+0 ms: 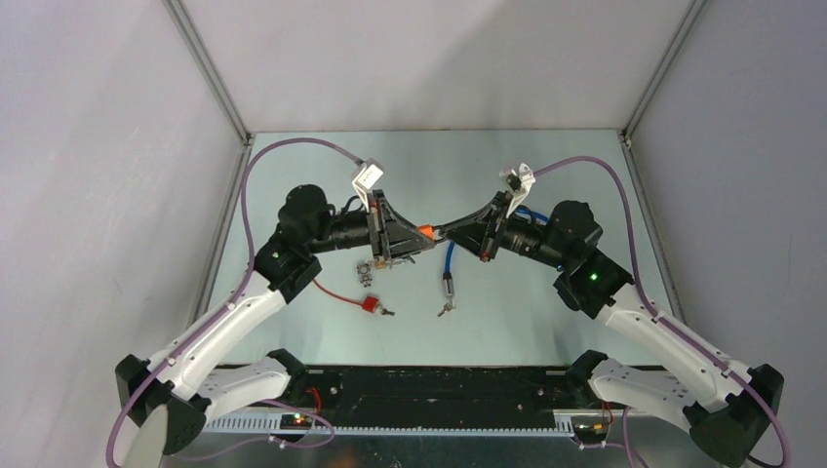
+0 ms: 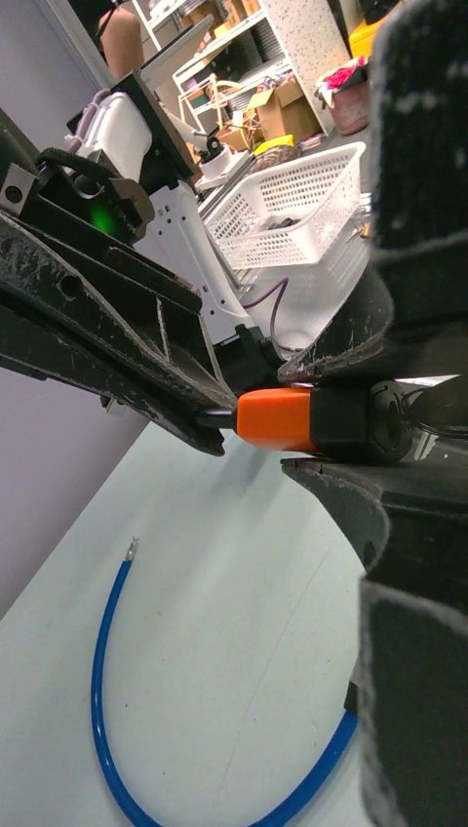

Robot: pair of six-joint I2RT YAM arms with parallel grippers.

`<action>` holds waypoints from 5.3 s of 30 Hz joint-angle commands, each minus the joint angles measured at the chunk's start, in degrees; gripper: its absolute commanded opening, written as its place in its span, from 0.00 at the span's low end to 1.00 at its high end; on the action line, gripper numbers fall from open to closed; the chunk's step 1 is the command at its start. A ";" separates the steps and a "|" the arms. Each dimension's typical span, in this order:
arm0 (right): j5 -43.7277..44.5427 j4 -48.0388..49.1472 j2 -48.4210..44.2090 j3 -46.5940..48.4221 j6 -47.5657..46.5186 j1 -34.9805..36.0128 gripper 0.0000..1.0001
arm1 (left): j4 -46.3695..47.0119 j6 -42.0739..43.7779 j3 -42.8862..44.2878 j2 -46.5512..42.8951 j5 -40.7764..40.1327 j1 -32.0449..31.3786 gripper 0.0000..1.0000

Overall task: Lock with the key
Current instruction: Lock the lock.

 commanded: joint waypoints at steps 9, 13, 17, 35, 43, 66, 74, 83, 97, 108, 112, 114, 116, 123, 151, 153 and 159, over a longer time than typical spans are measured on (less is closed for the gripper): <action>0.46 1.33 -3.35 0.66 6.46 1.79 0.06 | 8.41 0.54 2.78 1.19 -2.13 -3.12 0.00; 2.93 3.49 -5.94 -1.58 11.36 -0.95 0.29 | 8.76 -1.66 2.65 -0.36 -5.32 -3.03 0.00; 4.31 10.62 -8.94 -6.44 15.29 -1.98 0.53 | 9.36 -8.85 3.91 -1.54 -8.18 -3.08 0.00; 13.18 32.09 -5.55 -12.71 31.02 -1.55 0.25 | 10.35 -18.50 4.08 -2.71 -11.99 -3.89 0.00; 10.13 34.23 -2.88 -12.09 32.25 -1.59 0.33 | 10.69 -18.28 3.96 -2.54 -11.91 -3.88 0.00; -5.97 18.19 -6.19 -3.15 17.03 -10.35 0.00 | 5.68 3.52 0.94 -3.06 2.99 5.12 0.93; -14.01 10.61 -6.30 1.69 6.81 -9.98 0.00 | 0.39 20.57 2.20 -4.79 12.76 4.80 0.92; -14.47 8.83 -5.87 3.37 1.62 -7.70 0.00 | 0.33 21.79 2.34 -2.03 16.72 2.59 0.69; -9.57 10.50 -5.46 3.51 -4.48 -2.44 0.00 | 0.22 20.15 3.63 1.19 16.38 1.34 0.31; -0.95 12.27 -8.96 2.69 -3.08 -4.30 0.00 | -10.14 26.75 4.75 0.96 8.51 1.47 0.00; -1.46 13.90 -10.82 2.68 3.51 -11.28 0.00 | -10.52 27.01 4.55 0.67 7.71 2.00 0.00; -2.15 14.38 -11.79 2.45 6.29 -14.34 0.00 | -10.55 27.01 4.44 0.47 7.28 2.68 0.00; -2.31 15.13 -12.73 1.77 7.69 -16.01 0.00 | -10.64 26.69 4.57 0.36 6.69 3.38 0.00; -5.05 17.67 -12.25 0.58 11.64 -17.89 0.00 | -10.54 25.53 5.09 1.56 6.91 4.77 0.00; -6.81 23.03 -7.98 0.57 14.08 -9.26 0.00 | -1.70 21.28 2.17 -2.62 3.95 4.19 0.95; -6.95 22.81 -7.95 0.52 14.46 -9.24 0.00 | -0.83 21.34 2.23 -2.69 3.67 4.25 0.98; -6.91 23.60 -6.77 0.56 17.19 -8.66 0.00 | 5.26 18.12 3.03 -2.35 4.73 3.61 0.99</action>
